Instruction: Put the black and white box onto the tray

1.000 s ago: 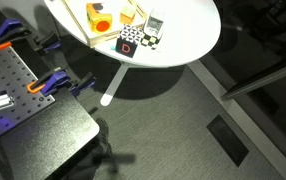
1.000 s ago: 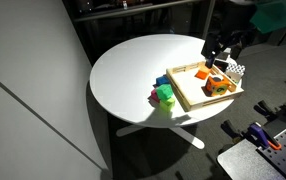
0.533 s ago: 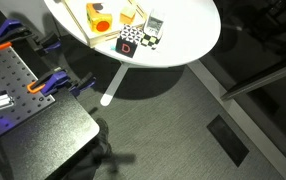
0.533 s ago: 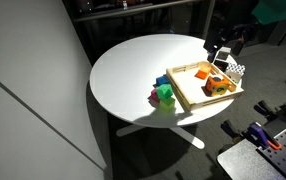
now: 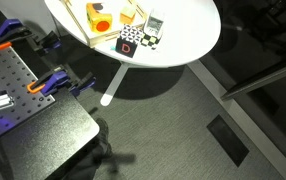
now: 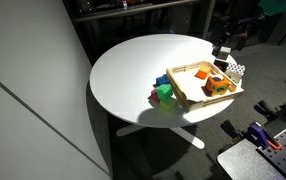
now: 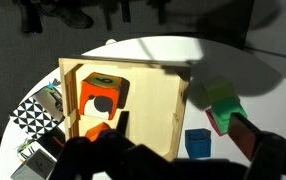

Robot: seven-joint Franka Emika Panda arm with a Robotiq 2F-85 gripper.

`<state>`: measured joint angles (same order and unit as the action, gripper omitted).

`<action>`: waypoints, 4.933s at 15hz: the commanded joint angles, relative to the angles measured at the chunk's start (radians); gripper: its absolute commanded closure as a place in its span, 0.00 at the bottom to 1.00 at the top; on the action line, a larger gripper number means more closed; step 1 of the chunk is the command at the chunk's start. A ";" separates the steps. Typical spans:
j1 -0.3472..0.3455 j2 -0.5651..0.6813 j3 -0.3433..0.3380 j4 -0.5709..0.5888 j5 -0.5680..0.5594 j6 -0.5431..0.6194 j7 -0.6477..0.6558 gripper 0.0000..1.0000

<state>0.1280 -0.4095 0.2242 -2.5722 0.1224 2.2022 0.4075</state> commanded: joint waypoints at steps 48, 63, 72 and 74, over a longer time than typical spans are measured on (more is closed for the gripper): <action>-0.270 0.180 -0.402 -0.037 -0.152 0.219 -0.421 0.00; -0.271 0.477 -0.396 0.049 -0.158 0.356 -0.411 0.00; -0.255 0.578 -0.397 0.077 -0.232 0.400 -0.383 0.00; -0.253 0.594 -0.399 0.084 -0.251 0.421 -0.384 0.00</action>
<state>-0.1287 0.1546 -0.1717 -2.5151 -0.0876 2.5992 0.0070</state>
